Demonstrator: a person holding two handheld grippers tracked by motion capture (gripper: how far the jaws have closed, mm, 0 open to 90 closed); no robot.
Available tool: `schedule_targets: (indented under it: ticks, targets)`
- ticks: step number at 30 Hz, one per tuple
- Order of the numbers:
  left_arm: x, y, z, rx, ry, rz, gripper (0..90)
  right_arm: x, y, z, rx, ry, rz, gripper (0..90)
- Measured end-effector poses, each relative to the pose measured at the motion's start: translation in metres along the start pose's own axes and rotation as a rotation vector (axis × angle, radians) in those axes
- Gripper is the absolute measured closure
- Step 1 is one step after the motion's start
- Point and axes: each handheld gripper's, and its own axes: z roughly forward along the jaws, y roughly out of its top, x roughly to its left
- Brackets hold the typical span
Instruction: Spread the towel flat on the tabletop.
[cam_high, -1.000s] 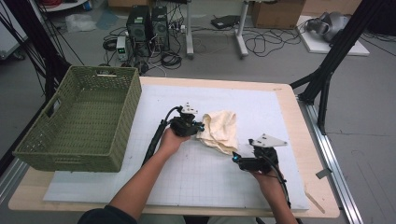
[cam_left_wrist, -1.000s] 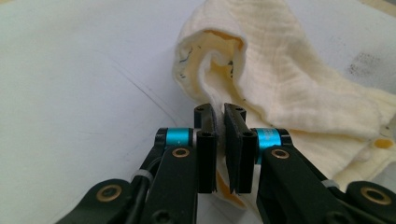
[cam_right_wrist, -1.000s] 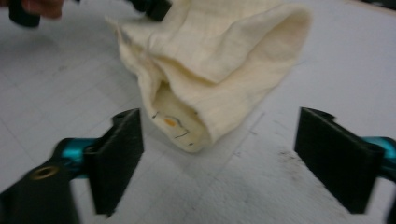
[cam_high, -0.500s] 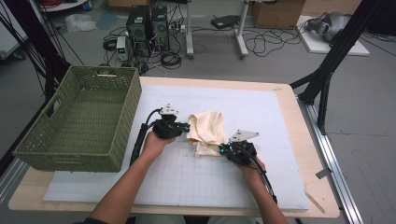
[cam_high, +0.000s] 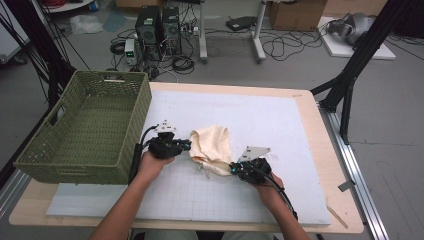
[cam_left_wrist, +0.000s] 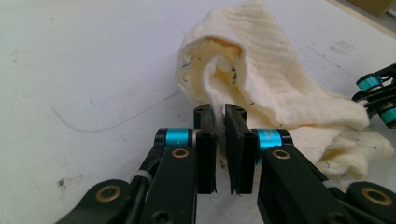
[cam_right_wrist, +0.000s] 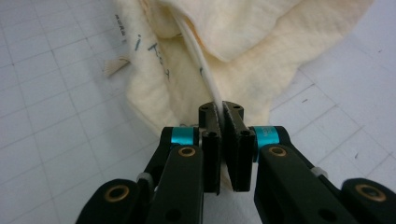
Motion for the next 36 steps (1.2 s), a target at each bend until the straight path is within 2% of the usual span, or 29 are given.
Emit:
schedule_targets:
  ticks: [2,4,5,7,11,13,14,16,18,19,22,24,26,28,30,32,34,36]
  targets:
    - [0.001,-0.002,-0.002,-0.011,0.005,-0.005,82.0,-0.001,0.000,-0.002,0.002,-0.011,0.009,86.1]
    - [0.003,-0.003,-0.007,-0.026,0.048,0.001,85.0,-0.002,-0.001,-0.003,0.012,-0.023,0.021,86.1]
    - [0.006,-0.003,-0.011,-0.032,0.053,-0.016,85.0,-0.003,-0.002,-0.005,0.019,-0.032,0.031,86.1]
    - [0.011,-0.005,-0.018,-0.043,0.065,-0.022,87.1,-0.007,-0.005,-0.009,0.011,-0.039,0.058,86.1]
    - [0.015,-0.010,-0.024,-0.044,0.074,-0.021,89.0,-0.011,-0.008,-0.015,-0.010,-0.044,0.084,84.4]
    - [0.012,-0.010,-0.022,-0.055,0.055,-0.023,87.8,-0.012,-0.009,-0.016,-0.009,-0.045,0.089,79.4]
    - [0.011,-0.010,-0.021,-0.064,0.042,-0.030,83.1,-0.012,-0.009,-0.017,-0.011,-0.049,0.090,77.8]
    - [0.007,-0.009,-0.015,-0.075,0.005,-0.075,64.8,-0.012,-0.010,-0.020,-0.015,-0.064,0.094,71.5]
    - [0.004,-0.009,-0.010,-0.071,-0.004,-0.087,54.3,-0.014,-0.012,-0.025,-0.027,-0.077,0.098,66.0]
    - [0.003,-0.009,-0.007,-0.064,0.004,-0.079,50.1,-0.015,-0.013,-0.027,-0.033,-0.085,0.099,64.3]
    - [0.000,-0.009,0.004,-0.043,0.013,-0.057,48.7,-0.017,-0.016,-0.033,-0.061,-0.088,0.095,60.4]
    - [-0.002,-0.009,0.011,-0.027,0.015,-0.038,51.4,-0.016,-0.015,-0.035,-0.083,-0.086,0.095,59.7]
    - [-0.004,-0.008,0.015,-0.023,0.023,-0.012,59.7,-0.015,-0.014,-0.034,-0.083,-0.082,0.094,60.1]
    - [-0.006,-0.007,0.019,-0.030,0.024,0.002,73.0,-0.014,-0.014,-0.031,-0.078,-0.063,0.088,61.4]
    - [-0.007,-0.005,0.022,-0.032,0.038,0.011,86.6,-0.012,-0.013,-0.027,-0.077,-0.032,0.076,66.4]
    - [-0.005,-0.002,0.022,-0.038,0.049,0.005,87.8,-0.010,-0.013,-0.023,-0.061,-0.003,0.062,75.8]
    - [-0.001,0.000,0.021,-0.066,0.067,-0.015,88.0,-0.009,-0.013,-0.019,-0.028,0.020,0.044,86.1]
    - [0.004,0.000,0.019,-0.079,0.087,-0.033,88.2,-0.008,-0.014,-0.018,-0.008,0.026,0.042,88.2]
